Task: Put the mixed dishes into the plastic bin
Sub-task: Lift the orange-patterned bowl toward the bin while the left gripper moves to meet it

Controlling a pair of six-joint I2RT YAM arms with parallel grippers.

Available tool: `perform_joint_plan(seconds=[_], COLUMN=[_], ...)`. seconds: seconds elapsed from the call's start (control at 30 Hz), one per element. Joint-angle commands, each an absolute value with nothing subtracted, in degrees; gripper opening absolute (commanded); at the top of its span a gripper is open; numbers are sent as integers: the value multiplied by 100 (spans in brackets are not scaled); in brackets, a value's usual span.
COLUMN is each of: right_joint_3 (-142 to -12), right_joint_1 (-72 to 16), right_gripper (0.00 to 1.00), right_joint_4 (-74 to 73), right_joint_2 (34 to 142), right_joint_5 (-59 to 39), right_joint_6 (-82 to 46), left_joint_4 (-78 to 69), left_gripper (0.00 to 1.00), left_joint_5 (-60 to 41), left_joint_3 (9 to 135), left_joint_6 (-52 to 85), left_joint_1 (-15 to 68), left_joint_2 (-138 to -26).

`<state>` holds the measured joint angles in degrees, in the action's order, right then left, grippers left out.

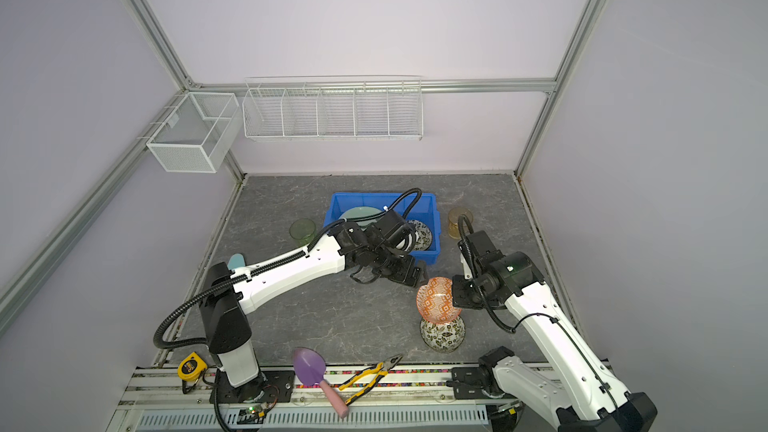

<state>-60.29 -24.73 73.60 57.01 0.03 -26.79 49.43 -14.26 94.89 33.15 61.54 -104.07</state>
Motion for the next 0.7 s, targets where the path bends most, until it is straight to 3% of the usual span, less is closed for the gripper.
perform_joint_plan(seconds=[0.0,0.43,0.67], right_joint_3=[-6255,-6477,-6501], right_joint_1=[-2426,-2391,-2384], right_gripper=[6,6,6], right_joint_4=[7236,7094,7060], right_joint_2=[5778,6016,6056], right_joint_5=[-9,-39,-57], right_joint_6=[-2519,-2404,-2395], left_joint_4=[4845,4705,4625], left_gripper=[86,62,44], left_joint_5=[-1555,-1749,-1794], left_joint_3=[9414,9365,9398], left_joint_6=[3386,3419,3423], left_joint_1=[6230,6278,6283], left_joint_2=[-10485,-10775,-10876])
